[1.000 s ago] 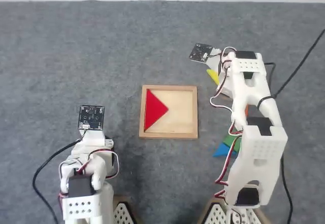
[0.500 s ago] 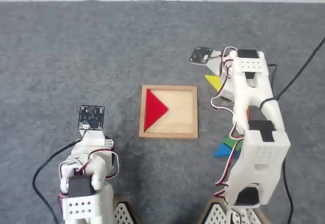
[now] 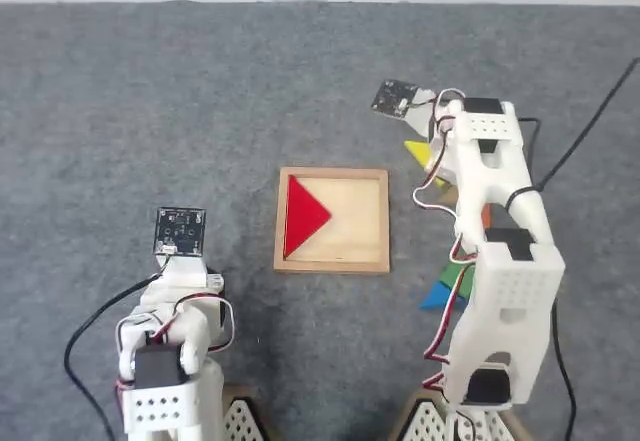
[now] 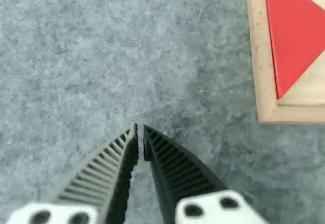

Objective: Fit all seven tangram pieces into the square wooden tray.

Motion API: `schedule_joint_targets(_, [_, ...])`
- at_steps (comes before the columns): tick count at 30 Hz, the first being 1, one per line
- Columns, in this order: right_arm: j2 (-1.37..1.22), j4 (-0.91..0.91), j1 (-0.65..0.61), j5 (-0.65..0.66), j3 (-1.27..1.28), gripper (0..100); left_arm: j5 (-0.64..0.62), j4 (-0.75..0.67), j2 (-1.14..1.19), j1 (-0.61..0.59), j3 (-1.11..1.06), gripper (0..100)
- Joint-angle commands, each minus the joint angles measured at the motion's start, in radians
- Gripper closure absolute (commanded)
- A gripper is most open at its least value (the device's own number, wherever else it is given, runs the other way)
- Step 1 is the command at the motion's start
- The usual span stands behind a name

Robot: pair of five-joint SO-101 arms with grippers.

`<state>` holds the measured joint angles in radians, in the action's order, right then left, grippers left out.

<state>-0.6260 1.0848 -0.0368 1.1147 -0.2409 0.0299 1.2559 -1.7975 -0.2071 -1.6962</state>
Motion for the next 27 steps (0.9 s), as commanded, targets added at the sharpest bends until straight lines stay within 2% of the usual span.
schedule_joint_targets(1, [-0.059, 0.076, 0.038, 0.037, -0.097, 64.5, -0.017, 0.005, -0.018, -0.005, 0.013, 98])
schedule_joint_targets(6, [-0.093, 0.3, 0.027, 0.204, -0.121, 64.9, -0.017, 0.005, -0.018, -0.005, 0.013, 98])
schedule_joint_targets(13, [-0.081, 0.473, 0.028, 0.196, -0.129, 64.9, -0.017, 0.005, -0.018, -0.005, 0.013, 98])
schedule_joint_targets(19, [-0.036, 0.484, 0.012, 0.063, -0.115, 64.9, -0.017, 0.005, -0.018, -0.005, 0.013, 98])
schedule_joint_targets(27, [0.097, 0.472, -0.122, -0.209, 0.044, 64.9, -0.017, 0.005, -0.018, -0.005, 0.013, 98])
